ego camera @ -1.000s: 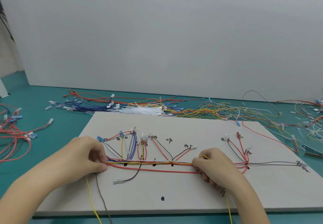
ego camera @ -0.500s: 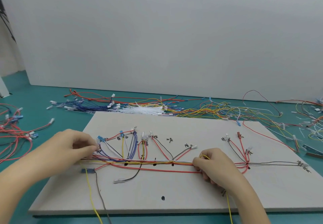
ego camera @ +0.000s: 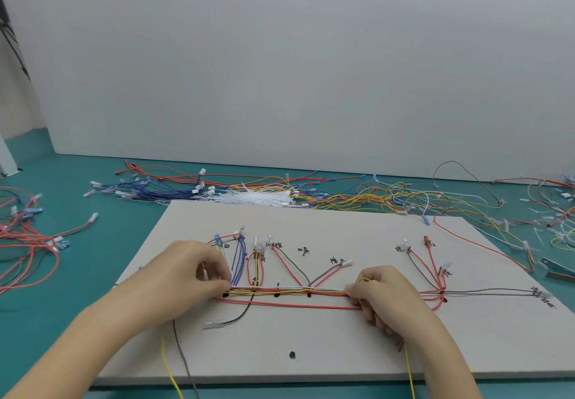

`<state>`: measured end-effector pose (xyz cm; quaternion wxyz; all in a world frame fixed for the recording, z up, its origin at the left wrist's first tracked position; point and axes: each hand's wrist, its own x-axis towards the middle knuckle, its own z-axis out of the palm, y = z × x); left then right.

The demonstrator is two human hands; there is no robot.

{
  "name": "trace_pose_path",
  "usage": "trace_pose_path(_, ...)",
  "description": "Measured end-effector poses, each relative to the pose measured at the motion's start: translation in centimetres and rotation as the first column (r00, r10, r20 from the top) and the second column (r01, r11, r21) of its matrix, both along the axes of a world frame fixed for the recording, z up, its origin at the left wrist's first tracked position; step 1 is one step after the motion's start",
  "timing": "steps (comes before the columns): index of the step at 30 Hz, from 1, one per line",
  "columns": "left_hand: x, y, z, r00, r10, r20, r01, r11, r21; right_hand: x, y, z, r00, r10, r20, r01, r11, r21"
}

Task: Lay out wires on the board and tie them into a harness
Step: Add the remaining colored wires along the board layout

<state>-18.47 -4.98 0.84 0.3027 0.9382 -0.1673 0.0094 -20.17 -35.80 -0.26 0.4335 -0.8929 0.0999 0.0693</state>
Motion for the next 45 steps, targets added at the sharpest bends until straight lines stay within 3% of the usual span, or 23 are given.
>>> trace_pose_path(4,0.8,-2.5,0.1,0.994,-0.069,0.079,0.075,0.995,-0.072,-0.1,0.1,0.0,0.999,-0.035,-0.001,0.035,0.999,0.036)
trace_pose_path(11,0.3,-5.4,-1.8,0.976,-0.154,0.154,0.132,0.981,0.142,-0.2,0.1,0.1,0.998,-0.057,0.009,0.056,0.995,0.087)
trace_pose_path(15,0.0,-5.9,-1.4,0.97,-0.162,0.183,0.151,0.986,0.074,-0.1,0.0,0.2,0.999,-0.054,0.007,0.053,0.993,0.107)
trace_pose_path(19,-0.2,-7.3,-1.3,0.957,-0.244,0.157,0.228,0.967,0.111,0.0,-0.2,-0.1,0.999,-0.046,0.026,0.043,0.996,0.082)
trace_pose_path(24,0.2,-9.3,-1.4,0.933,-0.27,0.237,0.245,0.961,0.13,0.1,-0.4,-0.3,0.996,-0.035,0.084,0.03,0.998,0.059)
trace_pose_path(30,0.5,-10.3,-2.2,0.938,-0.226,0.264,0.232,0.973,0.009,-0.2,-0.4,-0.6,0.987,-0.066,0.144,0.047,0.99,0.13)
trace_pose_path(36,0.7,-10.2,-3.0,0.941,-0.199,0.274,0.21,0.978,-0.013,-0.7,-0.5,-0.6,0.979,-0.137,0.149,0.094,0.96,0.264)
trace_pose_path(43,0.8,-10.0,-2.8,0.98,-0.148,0.134,0.182,0.94,-0.29,-0.7,-0.5,-0.4,0.976,-0.18,0.126,0.112,0.902,0.417)
trace_pose_path(45,0.7,-10.1,-2.9,0.98,-0.143,0.141,0.181,0.935,-0.305,-0.6,-0.4,-0.6,0.975,-0.178,0.136,0.098,0.884,0.456)
